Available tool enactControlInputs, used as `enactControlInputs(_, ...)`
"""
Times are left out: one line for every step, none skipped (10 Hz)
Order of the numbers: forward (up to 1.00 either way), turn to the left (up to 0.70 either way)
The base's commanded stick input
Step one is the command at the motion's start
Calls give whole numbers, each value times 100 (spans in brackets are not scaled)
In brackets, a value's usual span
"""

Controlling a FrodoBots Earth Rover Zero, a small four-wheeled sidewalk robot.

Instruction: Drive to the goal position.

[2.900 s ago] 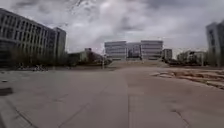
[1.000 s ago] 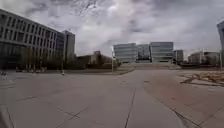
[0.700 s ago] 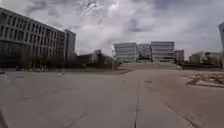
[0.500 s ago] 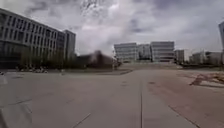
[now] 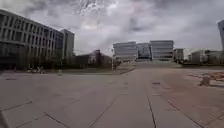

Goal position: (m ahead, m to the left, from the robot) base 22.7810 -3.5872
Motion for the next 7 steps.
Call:
enactControlInputs(100,-40)
enactControlInputs(100,-40)
enactControlInputs(100,-40)
enactControlInputs(100,-36)
enactControlInputs(100,-7)
enactControlInputs(100,0)
enactControlInputs(100,0)
